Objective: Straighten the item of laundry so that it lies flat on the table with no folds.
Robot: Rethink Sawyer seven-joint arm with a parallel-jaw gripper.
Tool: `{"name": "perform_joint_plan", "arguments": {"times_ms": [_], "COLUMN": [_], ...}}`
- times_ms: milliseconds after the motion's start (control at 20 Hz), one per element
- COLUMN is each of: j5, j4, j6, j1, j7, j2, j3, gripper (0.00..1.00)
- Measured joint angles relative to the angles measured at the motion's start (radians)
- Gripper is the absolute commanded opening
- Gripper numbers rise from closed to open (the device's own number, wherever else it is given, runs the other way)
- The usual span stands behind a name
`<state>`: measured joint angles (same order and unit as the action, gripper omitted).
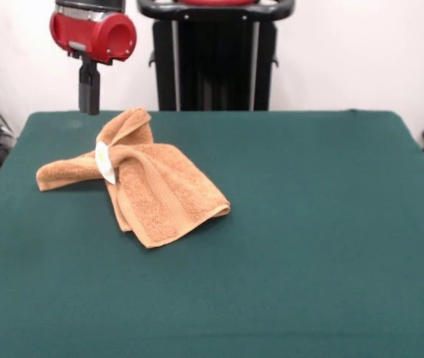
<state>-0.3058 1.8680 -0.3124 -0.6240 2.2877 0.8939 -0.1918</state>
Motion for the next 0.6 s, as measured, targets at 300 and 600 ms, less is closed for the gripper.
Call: {"name": "perform_joint_plan", "arguments": {"times_ms": [300,600], "j5": [-0.054,-0.100], "j4": [-0.033,-0.086], "j6": [-0.087,-0.172], "j1": [-0.033,-0.047], "j7": [0.000,0.000], "j2": [0.002,-0.010], "j3": [-0.005,-0.012], "gripper": [0.00,0.00]}}
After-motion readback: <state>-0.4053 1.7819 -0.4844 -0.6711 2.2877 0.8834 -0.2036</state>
